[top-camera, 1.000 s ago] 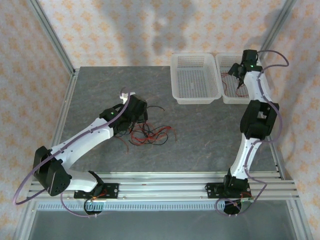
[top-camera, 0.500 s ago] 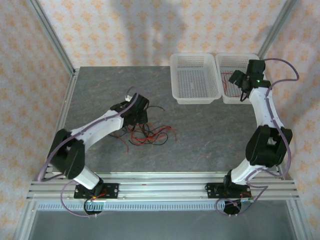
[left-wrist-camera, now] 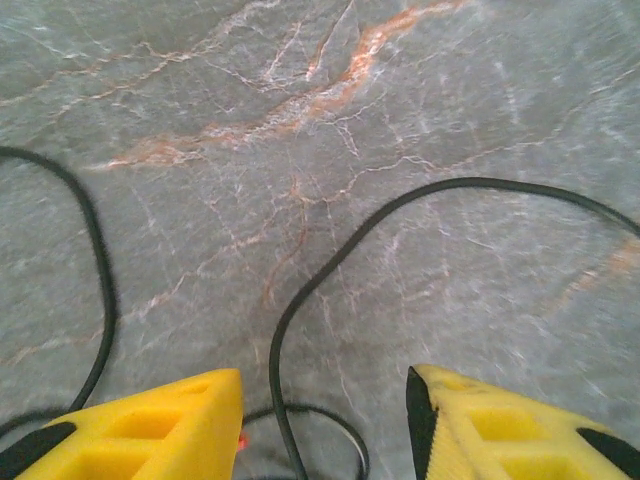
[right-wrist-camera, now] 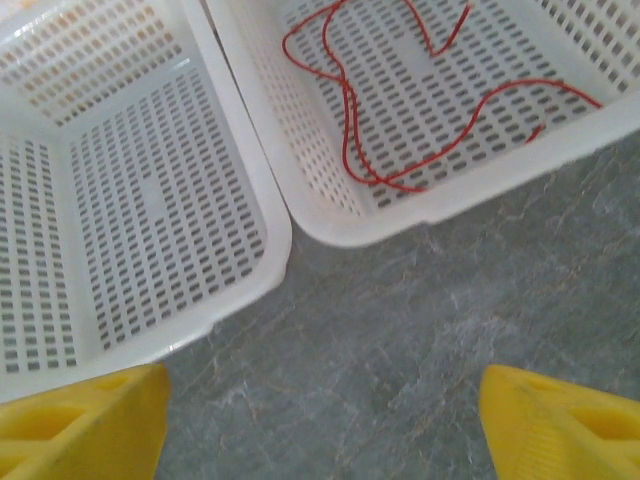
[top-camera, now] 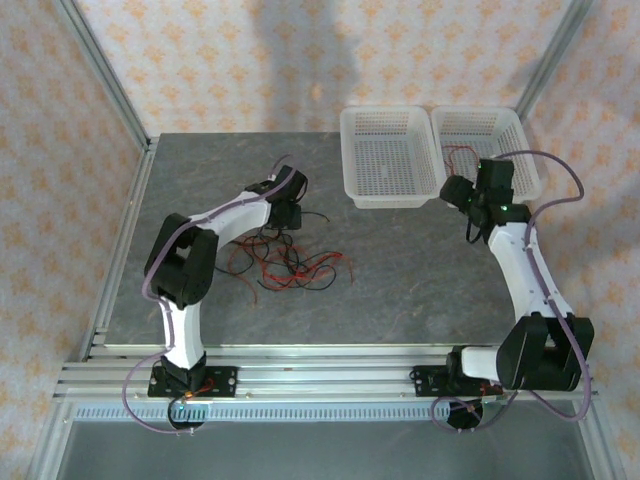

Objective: Untangle the cables

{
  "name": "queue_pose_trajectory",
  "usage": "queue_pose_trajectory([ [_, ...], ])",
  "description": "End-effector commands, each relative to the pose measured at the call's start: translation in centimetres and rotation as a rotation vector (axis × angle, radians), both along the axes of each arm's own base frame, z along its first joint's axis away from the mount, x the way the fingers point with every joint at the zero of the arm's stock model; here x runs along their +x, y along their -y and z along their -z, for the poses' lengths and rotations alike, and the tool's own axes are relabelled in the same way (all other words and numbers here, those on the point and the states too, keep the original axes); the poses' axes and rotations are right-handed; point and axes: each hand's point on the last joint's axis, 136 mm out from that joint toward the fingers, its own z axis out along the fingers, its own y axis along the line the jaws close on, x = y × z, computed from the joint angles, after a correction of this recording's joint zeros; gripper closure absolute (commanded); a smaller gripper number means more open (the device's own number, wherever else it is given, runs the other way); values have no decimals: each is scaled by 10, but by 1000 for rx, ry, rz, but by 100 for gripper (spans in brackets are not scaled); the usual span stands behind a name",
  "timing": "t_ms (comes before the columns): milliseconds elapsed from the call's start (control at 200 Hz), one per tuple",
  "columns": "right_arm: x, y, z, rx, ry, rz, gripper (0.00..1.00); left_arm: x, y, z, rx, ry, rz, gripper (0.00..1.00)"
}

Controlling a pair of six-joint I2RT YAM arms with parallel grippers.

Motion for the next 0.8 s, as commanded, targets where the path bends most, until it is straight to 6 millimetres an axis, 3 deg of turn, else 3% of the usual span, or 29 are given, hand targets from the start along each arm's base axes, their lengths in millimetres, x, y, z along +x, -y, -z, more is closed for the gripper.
queue_pose_trajectory([
  [0,-6,-3,-3,12,29,2,21,9,-4,10,18,-17,16,52],
  [275,-16,-4,4,23,24,8,26,15,-9,37,61,-57,14,64],
  [511,-21,-4,10,26,12,15,29,18,-9,39,68,-46,13,91],
  [556,-21,-4,12,27,7,16,30,18,-10,35,67,-36,9,98],
  [581,-24,-4,3,28,34,15,31,19,-10,32,64,-28,7,100],
  [681,-27,-6,1,38,43,6,32,21,-8,12,49,9,4,100],
  [796,-30,-13,1,64,52,-22,33,24,-4,-27,29,76,3,100],
])
